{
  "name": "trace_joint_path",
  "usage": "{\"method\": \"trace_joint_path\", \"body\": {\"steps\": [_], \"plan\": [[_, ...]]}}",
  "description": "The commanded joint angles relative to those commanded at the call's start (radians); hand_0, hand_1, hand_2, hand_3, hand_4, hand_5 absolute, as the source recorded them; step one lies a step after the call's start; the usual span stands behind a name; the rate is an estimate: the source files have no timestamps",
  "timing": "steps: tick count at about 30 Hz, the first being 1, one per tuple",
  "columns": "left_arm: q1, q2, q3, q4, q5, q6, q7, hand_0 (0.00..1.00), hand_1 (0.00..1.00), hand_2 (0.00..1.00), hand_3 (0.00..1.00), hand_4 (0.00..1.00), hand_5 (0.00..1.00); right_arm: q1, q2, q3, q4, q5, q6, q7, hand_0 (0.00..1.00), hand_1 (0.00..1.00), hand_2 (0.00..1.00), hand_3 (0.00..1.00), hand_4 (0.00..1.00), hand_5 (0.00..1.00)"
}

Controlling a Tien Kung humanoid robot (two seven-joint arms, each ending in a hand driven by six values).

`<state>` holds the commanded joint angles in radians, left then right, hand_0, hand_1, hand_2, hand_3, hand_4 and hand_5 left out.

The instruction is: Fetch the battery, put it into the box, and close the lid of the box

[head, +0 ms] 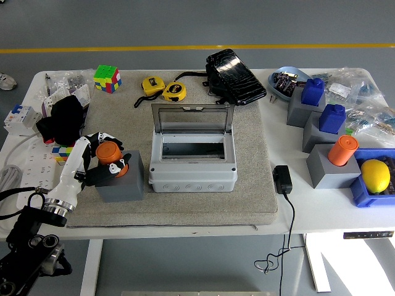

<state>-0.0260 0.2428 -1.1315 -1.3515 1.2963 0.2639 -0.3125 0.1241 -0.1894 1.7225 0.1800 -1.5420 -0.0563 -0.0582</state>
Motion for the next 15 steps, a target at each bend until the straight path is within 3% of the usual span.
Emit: {"method": "trace_joint_path", "body": {"steps": [11, 12, 15], "plan": [[-0.002, 0.0, -0.005, -0.011, 0.028, 0.011, 0.013, 0.119, 0.224, 0.368, 0.41, 0.726, 0.002, 0.002, 0.0, 0.002, 0.0, 0.0, 0.0, 0.0, 0.85, 0.832, 0.79, 0.816, 0.998, 0.998], [-0.003, 0.0, -0.005, -0.012, 0.029, 0.012, 0.013, 0.103, 0.152, 0.279, 0.302, 0.66, 0.002, 0.002, 0.0, 0.003, 0.0, 0.0, 0.0, 0.0, 0.851, 0.832, 0.79, 0.816, 0.998, 0.998], [-0.004, -0.001, -0.007, -0.014, 0.029, 0.015, 0.012, 0.103, 0.152, 0.279, 0.302, 0.66, 0.002, 0.002, 0.0, 0.002, 0.0, 0.0, 0.0, 0.0, 0.851, 0.832, 0.79, 0.816, 0.998, 0.998]]}}
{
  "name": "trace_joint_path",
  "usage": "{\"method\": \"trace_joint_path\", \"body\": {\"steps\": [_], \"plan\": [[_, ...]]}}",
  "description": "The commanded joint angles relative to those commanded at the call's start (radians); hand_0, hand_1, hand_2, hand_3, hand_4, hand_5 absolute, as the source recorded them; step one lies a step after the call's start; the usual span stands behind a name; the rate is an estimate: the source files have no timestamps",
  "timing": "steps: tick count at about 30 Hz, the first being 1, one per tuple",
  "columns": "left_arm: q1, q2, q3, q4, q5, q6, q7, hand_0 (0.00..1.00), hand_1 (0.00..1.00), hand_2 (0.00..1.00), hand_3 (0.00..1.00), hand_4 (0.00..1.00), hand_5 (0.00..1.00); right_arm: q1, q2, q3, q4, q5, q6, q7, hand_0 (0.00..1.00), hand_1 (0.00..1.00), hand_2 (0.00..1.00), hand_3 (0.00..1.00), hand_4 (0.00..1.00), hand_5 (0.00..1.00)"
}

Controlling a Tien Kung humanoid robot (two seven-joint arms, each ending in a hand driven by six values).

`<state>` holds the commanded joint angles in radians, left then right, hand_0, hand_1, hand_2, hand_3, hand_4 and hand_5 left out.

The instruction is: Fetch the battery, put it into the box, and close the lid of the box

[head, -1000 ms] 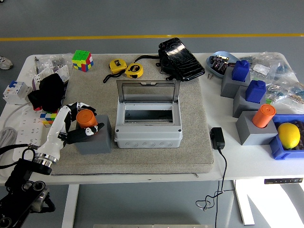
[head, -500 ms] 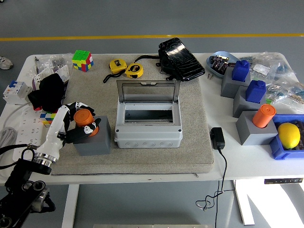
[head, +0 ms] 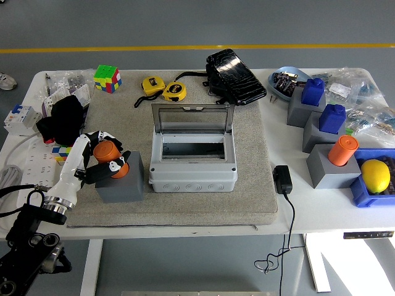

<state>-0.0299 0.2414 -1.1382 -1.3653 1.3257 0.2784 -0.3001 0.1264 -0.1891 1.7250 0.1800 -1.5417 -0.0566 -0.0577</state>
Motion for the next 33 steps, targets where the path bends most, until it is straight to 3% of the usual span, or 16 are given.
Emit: {"method": "trace_joint_path", "body": {"steps": [3, 23, 33], "plan": [[0.001, 0.0, 0.0, 0.0, -0.002, 0.002, -0.001, 0.065, 0.129, 0.271, 0.297, 0.657, 0.002, -0.001, 0.0, 0.0, 0.0, -0.001, 0.0, 0.0, 0.852, 0.832, 0.79, 0.815, 0.998, 0.998], [-0.003, -0.005, -0.015, -0.016, -0.001, 0.01, -0.002, 0.051, 0.117, 0.269, 0.297, 0.643, 0.002, -0.002, -0.001, -0.012, 0.0, 0.005, -0.001, 0.0, 0.851, 0.832, 0.791, 0.815, 0.998, 0.998], [-0.02, 0.01, -0.02, -0.025, 0.036, 0.016, 0.016, 0.048, 0.111, 0.267, 0.296, 0.641, 0.002, 0.0, -0.001, -0.006, 0.0, 0.003, -0.001, -0.001, 0.851, 0.833, 0.791, 0.816, 0.998, 0.998]]}}
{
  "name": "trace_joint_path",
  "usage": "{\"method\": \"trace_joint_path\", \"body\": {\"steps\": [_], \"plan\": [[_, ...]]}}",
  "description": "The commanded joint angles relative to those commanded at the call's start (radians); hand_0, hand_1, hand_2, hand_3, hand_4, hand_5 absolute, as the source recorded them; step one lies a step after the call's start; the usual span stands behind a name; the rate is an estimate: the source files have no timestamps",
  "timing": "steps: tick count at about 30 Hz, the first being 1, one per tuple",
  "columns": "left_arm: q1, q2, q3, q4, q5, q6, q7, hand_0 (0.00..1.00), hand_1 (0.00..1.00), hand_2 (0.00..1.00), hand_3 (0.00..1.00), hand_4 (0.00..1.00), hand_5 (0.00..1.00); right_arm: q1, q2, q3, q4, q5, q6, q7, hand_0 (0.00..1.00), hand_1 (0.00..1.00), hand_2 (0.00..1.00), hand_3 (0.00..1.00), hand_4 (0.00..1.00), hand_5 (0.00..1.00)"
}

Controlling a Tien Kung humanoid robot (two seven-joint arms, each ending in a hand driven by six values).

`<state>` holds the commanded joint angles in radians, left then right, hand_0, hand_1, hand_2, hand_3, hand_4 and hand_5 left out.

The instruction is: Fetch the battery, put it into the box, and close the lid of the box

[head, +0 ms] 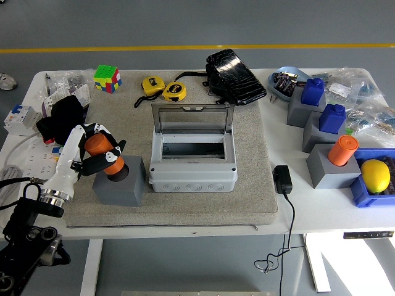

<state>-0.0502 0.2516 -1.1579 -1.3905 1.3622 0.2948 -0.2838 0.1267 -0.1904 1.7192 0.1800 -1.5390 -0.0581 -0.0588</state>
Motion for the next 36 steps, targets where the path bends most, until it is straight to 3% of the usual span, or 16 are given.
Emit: {"method": "trace_joint_path", "body": {"steps": [13, 22, 36], "plan": [[-0.037, 0.052, -0.035, -0.007, 0.094, 0.006, 0.037, 0.048, 0.109, 0.265, 0.295, 0.64, 0.002, 0.007, -0.005, 0.011, 0.0, -0.004, -0.001, 0.001, 0.852, 0.833, 0.791, 0.816, 0.998, 0.998], [-0.067, 0.092, -0.03, -0.031, 0.421, 0.034, 0.122, 0.047, 0.107, 0.265, 0.294, 0.639, 0.002, 0.009, -0.004, 0.02, 0.0, -0.006, -0.001, 0.002, 0.852, 0.833, 0.79, 0.816, 0.998, 0.998], [-0.074, 0.145, -0.013, -0.089, 0.794, 0.027, 0.209, 0.046, 0.105, 0.264, 0.294, 0.638, 0.002, 0.008, -0.007, 0.034, 0.0, -0.009, -0.002, 0.002, 0.851, 0.833, 0.791, 0.815, 0.998, 0.998]]}}
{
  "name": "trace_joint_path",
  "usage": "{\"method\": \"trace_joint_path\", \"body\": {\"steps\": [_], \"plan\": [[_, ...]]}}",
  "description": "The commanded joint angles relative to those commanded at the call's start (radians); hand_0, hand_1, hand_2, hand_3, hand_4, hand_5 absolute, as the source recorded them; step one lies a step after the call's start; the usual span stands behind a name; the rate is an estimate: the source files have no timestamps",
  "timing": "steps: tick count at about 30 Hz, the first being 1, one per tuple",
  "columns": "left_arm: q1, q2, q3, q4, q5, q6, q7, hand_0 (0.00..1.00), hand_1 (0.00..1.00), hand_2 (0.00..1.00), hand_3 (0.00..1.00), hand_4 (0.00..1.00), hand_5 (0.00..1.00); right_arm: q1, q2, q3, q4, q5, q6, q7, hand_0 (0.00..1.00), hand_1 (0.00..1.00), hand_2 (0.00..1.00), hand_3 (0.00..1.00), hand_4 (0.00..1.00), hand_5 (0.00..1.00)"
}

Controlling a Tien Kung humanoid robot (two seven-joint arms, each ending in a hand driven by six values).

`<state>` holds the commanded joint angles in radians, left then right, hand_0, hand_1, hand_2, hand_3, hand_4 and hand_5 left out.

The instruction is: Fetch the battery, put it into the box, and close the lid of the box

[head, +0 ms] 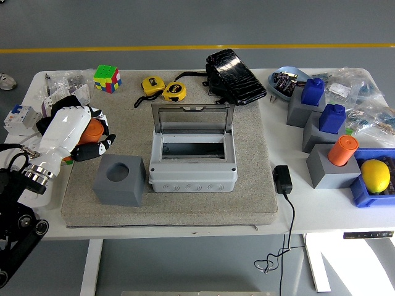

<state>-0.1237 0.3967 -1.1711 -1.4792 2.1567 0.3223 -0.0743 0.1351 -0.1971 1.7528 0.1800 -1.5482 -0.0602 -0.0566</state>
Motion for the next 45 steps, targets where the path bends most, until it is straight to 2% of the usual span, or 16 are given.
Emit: {"method": "trace_joint_path", "body": {"steps": [5, 11, 19, 25, 37, 45], "plan": [[0.017, 0.027, 0.019, -0.043, 0.112, -0.012, 0.027, 0.046, 0.105, 0.264, 0.294, 0.638, 0.002, -0.002, 0.0, 0.004, 0.0, -0.004, 0.0, 0.0, 0.851, 0.833, 0.791, 0.815, 0.998, 0.998], [0.023, 0.061, 0.089, -0.088, 0.112, -0.041, 0.057, 0.046, 0.103, 0.263, 0.293, 0.637, 0.002, -0.002, -0.006, -0.001, 0.0, -0.002, -0.001, 0.0, 0.852, 0.833, 0.791, 0.815, 0.998, 0.998], [0.012, 0.07, 0.183, -0.125, 0.112, -0.054, 0.077, 0.045, 0.1, 0.261, 0.29, 0.633, 0.002, 0.001, -0.012, -0.007, 0.0, -0.002, -0.002, -0.001, 0.851, 0.833, 0.791, 0.816, 0.998, 0.998], [0.0, 0.077, 0.21, -0.126, 0.112, -0.06, 0.087, 0.045, 0.099, 0.259, 0.292, 0.632, 0.002, -0.004, -0.013, -0.003, 0.0, -0.007, -0.002, -0.003, 0.851, 0.833, 0.791, 0.816, 0.998, 0.998], [-0.095, 0.087, 0.28, -0.101, 0.112, -0.075, 0.097, 0.044, 0.099, 0.257, 0.291, 0.629, 0.002, 0.003, -0.01, -0.005, 0.0, -0.004, -0.003, -0.003, 0.851, 0.833, 0.791, 0.816, 0.998, 0.998], [-0.145, 0.077, 0.294, -0.068, 0.112, -0.081, 0.096, 0.043, 0.098, 0.256, 0.289, 0.629, 0.002, 0.006, -0.008, -0.001, 0.0, -0.006, -0.004, -0.003, 0.851, 0.832, 0.791, 0.817, 0.998, 0.998]]}}
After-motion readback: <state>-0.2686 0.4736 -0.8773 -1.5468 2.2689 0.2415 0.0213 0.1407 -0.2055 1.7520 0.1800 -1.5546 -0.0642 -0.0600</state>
